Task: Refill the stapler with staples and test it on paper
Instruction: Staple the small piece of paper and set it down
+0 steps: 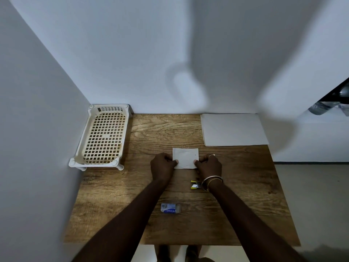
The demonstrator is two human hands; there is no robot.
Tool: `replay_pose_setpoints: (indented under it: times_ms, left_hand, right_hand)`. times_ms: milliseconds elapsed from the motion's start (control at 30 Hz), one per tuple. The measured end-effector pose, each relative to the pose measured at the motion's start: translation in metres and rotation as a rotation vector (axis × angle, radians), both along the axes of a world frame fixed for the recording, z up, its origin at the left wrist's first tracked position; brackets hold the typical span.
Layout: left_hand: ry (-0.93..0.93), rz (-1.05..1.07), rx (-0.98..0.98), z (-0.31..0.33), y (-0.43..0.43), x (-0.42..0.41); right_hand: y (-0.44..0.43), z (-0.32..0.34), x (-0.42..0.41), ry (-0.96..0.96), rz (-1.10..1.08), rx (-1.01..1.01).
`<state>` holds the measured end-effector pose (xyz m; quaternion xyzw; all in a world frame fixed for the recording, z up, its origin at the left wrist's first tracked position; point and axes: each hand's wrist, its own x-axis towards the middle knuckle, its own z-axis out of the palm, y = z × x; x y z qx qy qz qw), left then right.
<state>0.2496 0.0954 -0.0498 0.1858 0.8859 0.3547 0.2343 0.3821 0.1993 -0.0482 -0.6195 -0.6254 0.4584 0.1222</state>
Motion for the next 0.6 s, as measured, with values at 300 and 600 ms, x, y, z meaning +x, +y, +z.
replay_pose_setpoints:
  times_ms: [300,600]
  left_hand:
    - [0.147,-0.115,0.024,0.001,-0.010,0.003]
    - [0.540,-0.932,-0.271,-0.015,-0.048,0.010]
  right_hand:
    - [-0.001,0.012,0.009,-0.134,0.213,0.229]
    - [-0.037,0.005,0.033,-0.411,0.932,0.539]
